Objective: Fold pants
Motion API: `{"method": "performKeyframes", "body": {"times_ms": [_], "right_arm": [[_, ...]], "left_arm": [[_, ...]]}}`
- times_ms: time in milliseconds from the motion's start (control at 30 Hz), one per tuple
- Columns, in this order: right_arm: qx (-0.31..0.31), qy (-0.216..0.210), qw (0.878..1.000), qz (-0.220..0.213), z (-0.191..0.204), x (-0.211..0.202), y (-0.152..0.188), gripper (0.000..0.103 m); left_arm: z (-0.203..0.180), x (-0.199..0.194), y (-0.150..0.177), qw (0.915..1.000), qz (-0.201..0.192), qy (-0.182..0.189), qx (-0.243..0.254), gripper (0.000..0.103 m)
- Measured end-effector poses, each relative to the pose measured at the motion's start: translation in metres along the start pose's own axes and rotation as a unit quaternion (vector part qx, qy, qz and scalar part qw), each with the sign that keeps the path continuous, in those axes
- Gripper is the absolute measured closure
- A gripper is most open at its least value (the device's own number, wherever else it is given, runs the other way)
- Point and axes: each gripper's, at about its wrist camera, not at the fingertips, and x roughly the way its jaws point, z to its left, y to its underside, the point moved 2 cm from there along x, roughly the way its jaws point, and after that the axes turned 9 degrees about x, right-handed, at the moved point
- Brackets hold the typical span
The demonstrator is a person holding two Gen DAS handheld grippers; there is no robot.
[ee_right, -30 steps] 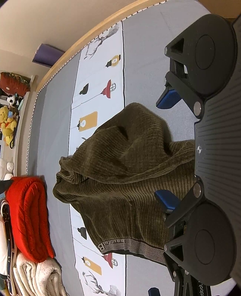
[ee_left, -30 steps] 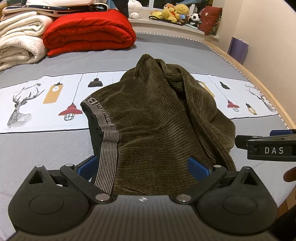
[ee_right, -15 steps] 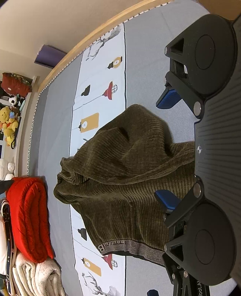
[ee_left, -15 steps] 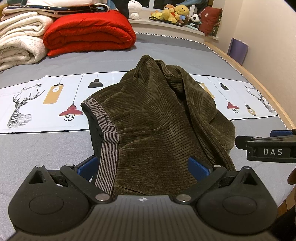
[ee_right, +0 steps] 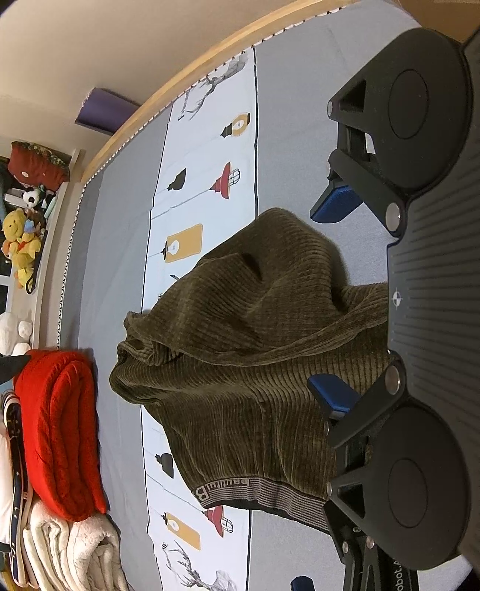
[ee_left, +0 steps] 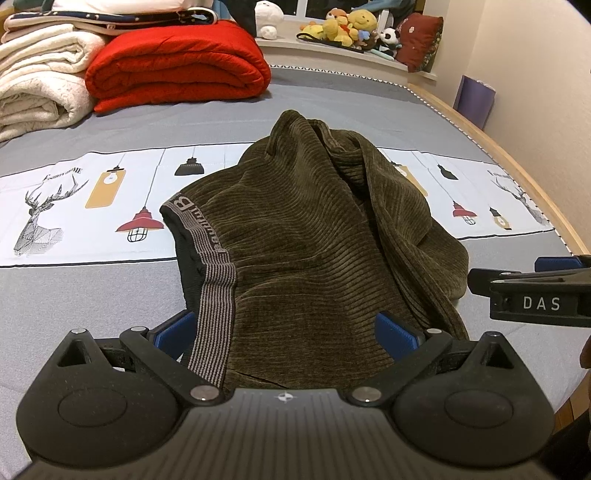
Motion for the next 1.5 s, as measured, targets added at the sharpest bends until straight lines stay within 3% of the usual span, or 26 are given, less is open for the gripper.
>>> {"method": "performKeyframes", "body": {"times_ms": [133, 200, 267, 300, 367, 433, 600, 667, 700, 733, 767, 833, 1000, 1067, 1133, 1267, 1400, 1500], "right_arm": [[0.002, -0.005, 1.000, -0.004, 0.000, -0.002, -0.001, 0.022], [0.008, -0.008, 1.000, -0.020, -0.001, -0.006, -0.002, 0.024], [0.024, -0.010, 0.999, -0.047, -0.004, -0.014, -0.008, 0.024], [0.036, -0.016, 0.997, -0.064, -0.006, -0.020, -0.012, 0.024], [0.060, -0.027, 0.993, -0.098, -0.014, -0.031, -0.024, 0.024], [0.065, -0.037, 0.990, -0.118, -0.021, -0.040, -0.038, 0.024], [-0.007, -0.062, 0.984, -0.165, -0.031, -0.053, -0.070, 0.027], [-0.010, -0.053, 0.984, -0.171, -0.037, -0.041, -0.066, 0.044], [-0.003, -0.047, 0.987, -0.153, -0.040, -0.029, -0.062, 0.057], [-0.003, -0.035, 0.993, -0.115, -0.040, -0.017, -0.062, 0.075], [0.006, -0.033, 0.994, -0.106, -0.042, -0.012, -0.064, 0.076], [0.030, -0.044, 0.990, -0.127, -0.046, -0.015, -0.070, 0.076], [0.003, -0.025, 0.992, -0.127, -0.034, 0.002, -0.076, 0.073], [0.010, -0.028, 0.992, -0.119, -0.031, 0.009, -0.077, 0.068], [0.014, -0.029, 0.993, -0.110, -0.028, 0.015, -0.077, 0.065], [0.020, -0.032, 0.994, -0.102, -0.022, 0.019, -0.079, 0.061], [0.024, -0.032, 0.995, -0.090, -0.019, 0.025, -0.079, 0.058], [0.030, -0.035, 0.995, -0.084, -0.016, 0.029, -0.080, 0.058]], "left_arm": [[-0.001, 0.000, 0.001, 1.0000, -0.001, -0.001, 0.001, 0.001], [-0.001, -0.001, 0.000, 1.0000, -0.008, -0.004, 0.002, 0.007], [0.002, -0.006, -0.003, 0.9998, -0.017, 0.005, 0.002, 0.038], [0.006, -0.008, -0.008, 0.9997, -0.015, 0.020, 0.002, 0.048], [0.017, -0.010, -0.020, 0.9987, 0.000, 0.050, 0.006, 0.087], [0.034, -0.016, -0.039, 0.9977, -0.008, 0.065, 0.017, 0.091], [0.074, -0.009, -0.085, 0.9937, -0.033, 0.083, 0.067, 0.091], [0.091, 0.010, -0.087, 0.9936, -0.039, 0.085, 0.064, 0.091], [0.099, 0.023, -0.082, 0.9941, -0.035, 0.088, 0.052, 0.091], [0.109, 0.042, -0.074, 0.9950, -0.012, 0.094, 0.031, 0.091], [0.117, 0.063, -0.070, 0.9952, 0.044, 0.088, 0.000, 0.091], [0.128, 0.087, -0.069, 0.9901, 0.080, 0.098, -0.061, 0.091], [0.135, 0.131, -0.068, 0.9810, 0.128, 0.098, -0.109, 0.084], [0.145, 0.148, -0.064, 0.9737, 0.149, 0.091, -0.147, 0.062], [0.156, 0.164, -0.062, 0.9683, 0.167, 0.081, -0.167, 0.048], [0.163, 0.193, -0.053, 0.9599, 0.200, 0.070, -0.184, 0.031], [0.155, 0.210, -0.048, 0.9600, 0.210, 0.072, -0.171, 0.022], [0.140, 0.216, -0.050, 0.9702, 0.194, 0.063, -0.131, 0.016]]}}
